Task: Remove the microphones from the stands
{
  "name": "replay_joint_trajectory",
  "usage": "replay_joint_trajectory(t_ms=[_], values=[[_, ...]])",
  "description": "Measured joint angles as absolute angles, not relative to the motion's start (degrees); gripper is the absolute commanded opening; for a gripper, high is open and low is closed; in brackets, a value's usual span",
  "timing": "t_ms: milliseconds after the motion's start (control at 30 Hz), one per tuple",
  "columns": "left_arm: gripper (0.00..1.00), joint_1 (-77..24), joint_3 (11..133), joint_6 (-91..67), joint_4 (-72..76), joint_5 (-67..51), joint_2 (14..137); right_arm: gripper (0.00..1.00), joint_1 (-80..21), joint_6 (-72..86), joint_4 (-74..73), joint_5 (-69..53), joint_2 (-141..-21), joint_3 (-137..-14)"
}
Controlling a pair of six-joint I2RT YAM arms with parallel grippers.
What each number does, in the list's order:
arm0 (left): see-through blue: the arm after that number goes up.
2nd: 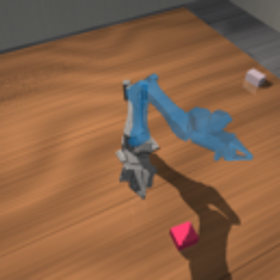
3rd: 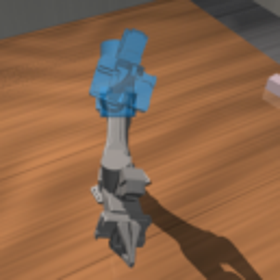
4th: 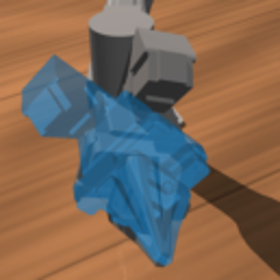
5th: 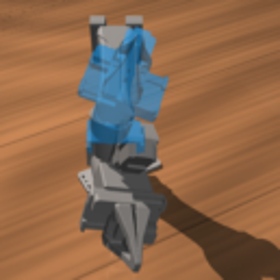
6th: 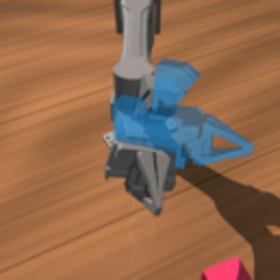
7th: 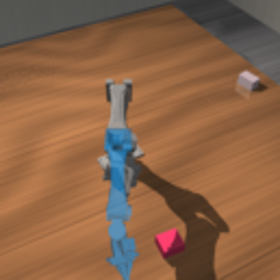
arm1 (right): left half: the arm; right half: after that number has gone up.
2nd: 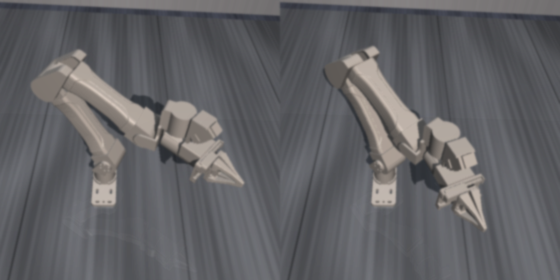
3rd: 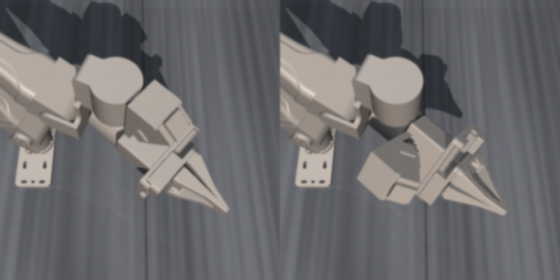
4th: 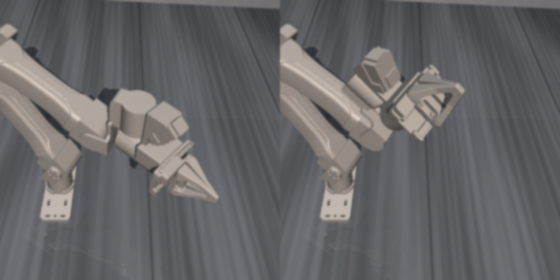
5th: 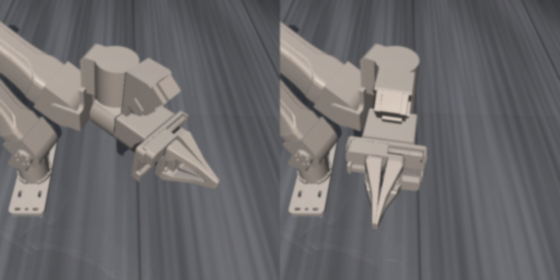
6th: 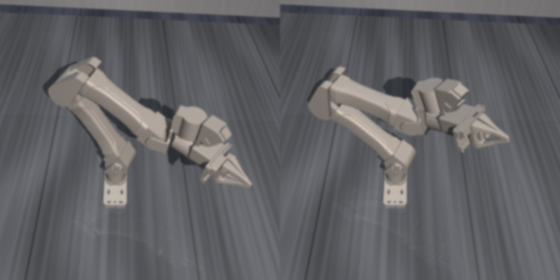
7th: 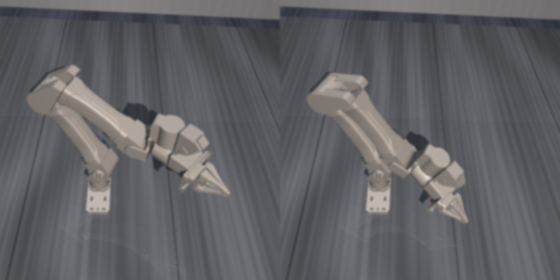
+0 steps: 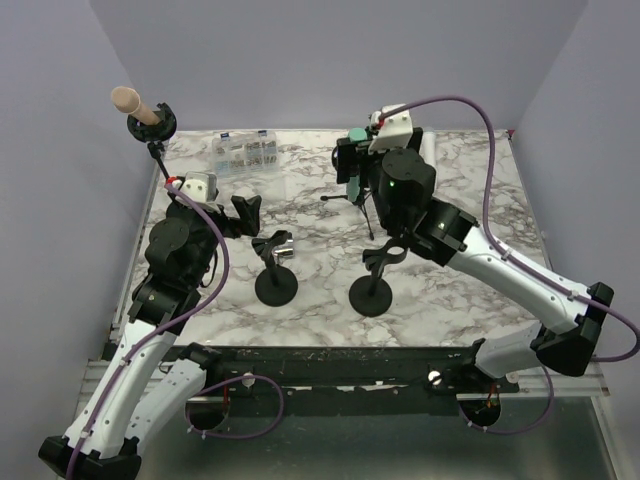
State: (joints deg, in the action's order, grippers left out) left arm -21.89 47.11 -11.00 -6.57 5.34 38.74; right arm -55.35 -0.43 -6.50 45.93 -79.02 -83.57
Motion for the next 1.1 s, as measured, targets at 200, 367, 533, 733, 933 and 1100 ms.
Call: replay_joint_trajectory(t_ms=[200,367,533,733,933,1100], values=[[0.96,-21.91,47.11,-11.0,-6.59,5.3,39.16,0.95,-48.47,-0.89,-7.44,41.95,-84.14,-90.52],[0.96,-22.26,47.11,-11.0,-6.59,5.28,39.16,0.91,-44.97,0.58,-9.98,37.91,-87.44,-93.62],[0.96,-22.26,47.11,-11.0,-6.61,4.99,39.57,0.87,-44.6,2.31,-10.44,33.5,-88.92,-93.86],[0.96,-22.26,47.11,-11.05,-6.68,4.51,39.64,0.81,-44.6,3.4,-11.92,31.99,-90.76,-94.24],[0.96,-22.26,47.13,-11.29,-7.09,3.99,40.4,0.71,-44.51,3.64,-12.97,31.73,-92.23,-94.24],[0.96,-22.26,47.13,-11.44,-7.16,3.88,40.21,0.57,-44.23,4.03,-13.17,31.59,-92.49,-94.24]])
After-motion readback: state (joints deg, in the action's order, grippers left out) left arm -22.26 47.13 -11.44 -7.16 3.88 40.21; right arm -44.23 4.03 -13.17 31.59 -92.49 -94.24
